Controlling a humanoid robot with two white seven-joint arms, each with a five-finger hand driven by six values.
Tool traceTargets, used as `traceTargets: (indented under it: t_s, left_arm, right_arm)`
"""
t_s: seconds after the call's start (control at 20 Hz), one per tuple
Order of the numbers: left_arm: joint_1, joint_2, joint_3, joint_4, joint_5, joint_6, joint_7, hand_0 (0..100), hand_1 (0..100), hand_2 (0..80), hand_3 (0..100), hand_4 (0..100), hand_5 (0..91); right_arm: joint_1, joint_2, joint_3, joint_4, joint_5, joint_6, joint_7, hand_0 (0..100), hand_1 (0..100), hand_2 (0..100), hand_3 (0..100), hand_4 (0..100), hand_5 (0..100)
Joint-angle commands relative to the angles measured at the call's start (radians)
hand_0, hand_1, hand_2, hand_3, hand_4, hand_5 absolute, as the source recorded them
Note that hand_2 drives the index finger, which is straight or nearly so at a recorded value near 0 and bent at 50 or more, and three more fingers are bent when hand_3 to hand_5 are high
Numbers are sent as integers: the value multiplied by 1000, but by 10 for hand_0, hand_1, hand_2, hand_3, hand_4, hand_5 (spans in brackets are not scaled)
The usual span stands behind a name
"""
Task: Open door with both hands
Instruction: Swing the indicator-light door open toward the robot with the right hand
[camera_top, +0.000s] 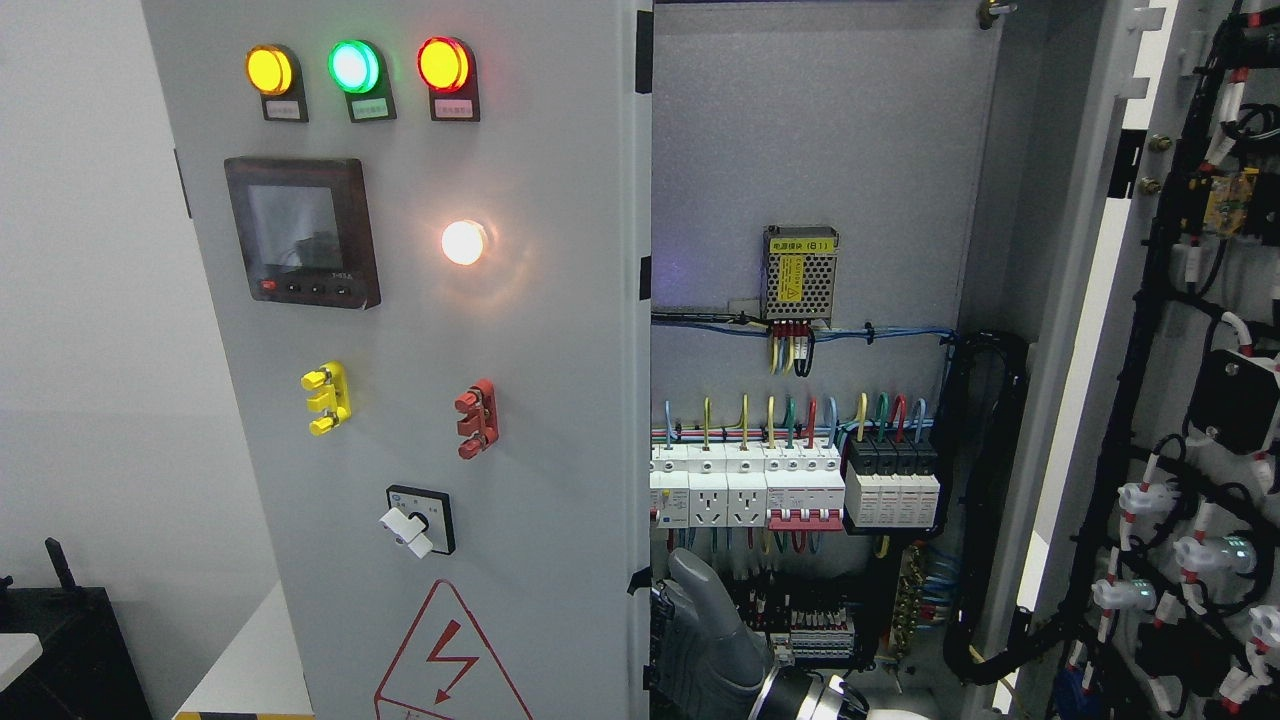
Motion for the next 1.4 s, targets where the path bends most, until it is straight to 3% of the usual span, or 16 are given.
traceTargets:
  t_s: [0.0, 0.6, 1.35]
  left_arm:
    - [0, 0, 25, 0, 0, 0, 0, 0, 0, 0, 0, 33, 0]
    - [0, 0, 25, 0, 0, 0, 0, 0, 0, 0, 0, 31, 0]
    - [0, 0, 25, 0, 0, 0, 0, 0, 0, 0, 0, 33, 0]
  right_arm:
    - [15, 3, 25, -70, -40, 1, 6, 0, 0, 0, 0, 0, 0]
    - [82, 11, 50, -148, -38, 1, 6, 0, 0, 0, 0, 0, 0]
    - [94, 25, 111, -182, -38, 1, 6, 0, 0, 0, 0, 0, 0]
